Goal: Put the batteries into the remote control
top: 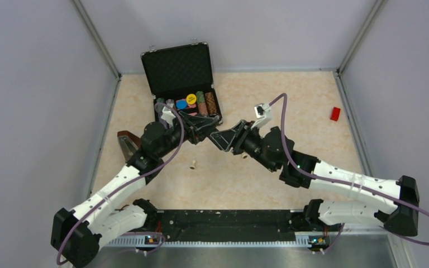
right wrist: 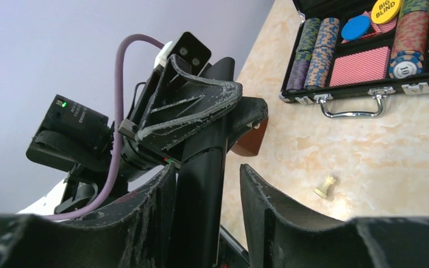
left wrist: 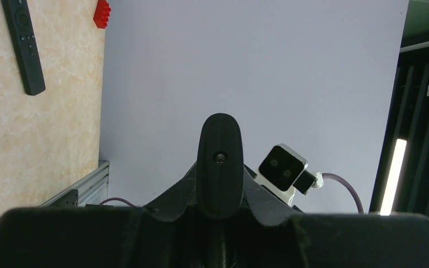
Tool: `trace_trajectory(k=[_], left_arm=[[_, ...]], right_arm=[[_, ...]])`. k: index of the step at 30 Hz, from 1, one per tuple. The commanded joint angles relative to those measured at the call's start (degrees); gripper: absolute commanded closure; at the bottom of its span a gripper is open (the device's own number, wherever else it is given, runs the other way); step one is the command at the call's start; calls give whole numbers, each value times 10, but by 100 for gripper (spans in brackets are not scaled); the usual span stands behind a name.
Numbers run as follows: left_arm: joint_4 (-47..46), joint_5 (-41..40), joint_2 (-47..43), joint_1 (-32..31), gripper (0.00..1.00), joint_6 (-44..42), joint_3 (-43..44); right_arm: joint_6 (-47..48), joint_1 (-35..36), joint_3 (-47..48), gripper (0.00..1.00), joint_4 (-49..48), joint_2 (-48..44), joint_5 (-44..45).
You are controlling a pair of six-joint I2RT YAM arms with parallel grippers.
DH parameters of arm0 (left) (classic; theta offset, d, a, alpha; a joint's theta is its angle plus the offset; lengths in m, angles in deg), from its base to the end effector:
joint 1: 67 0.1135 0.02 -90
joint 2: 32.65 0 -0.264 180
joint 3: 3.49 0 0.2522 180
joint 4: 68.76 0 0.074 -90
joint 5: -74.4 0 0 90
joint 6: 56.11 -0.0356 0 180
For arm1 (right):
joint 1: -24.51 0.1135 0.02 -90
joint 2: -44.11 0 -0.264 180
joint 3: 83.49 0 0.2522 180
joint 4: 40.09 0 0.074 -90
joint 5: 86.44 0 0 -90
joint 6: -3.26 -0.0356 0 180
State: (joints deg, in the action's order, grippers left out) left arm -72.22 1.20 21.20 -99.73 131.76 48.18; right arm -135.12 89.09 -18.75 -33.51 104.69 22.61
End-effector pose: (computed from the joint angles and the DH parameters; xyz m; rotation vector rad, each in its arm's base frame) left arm 0.1832 -0.1300 0.3195 -0.7936 1.7839 -1.9127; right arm 0.1176 0.2203 0.3572 0.0319 1.7617 1.2291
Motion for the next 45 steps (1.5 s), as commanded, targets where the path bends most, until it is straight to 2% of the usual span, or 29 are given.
trace_trajectory(k=[1,10,21,31,37,42,45], left_arm=[[-95,35,-16,-8,100,39,8],[-137,66,1,-12,100,46,12],[-151,61,-9,-27,100,57,11],[-189,55,13,-57,100,111,11],[-191,53,26,-68,100,104,30],[-131,36,4,-67,100,60,30],[-87,4,-17,-67,100,17,24]], right_arm=[[-4,-4,-18,57,-19,21,25],[-14,-4,-17,63,-51,42,31],[-34,-4,-24,69,-75,60,61],[-3,1,-37,69,-151,71,115],[3,1,-30,69,-152,83,115],[1,1,-29,63,-104,47,111],[10,0,-23,49,-50,8,89]])
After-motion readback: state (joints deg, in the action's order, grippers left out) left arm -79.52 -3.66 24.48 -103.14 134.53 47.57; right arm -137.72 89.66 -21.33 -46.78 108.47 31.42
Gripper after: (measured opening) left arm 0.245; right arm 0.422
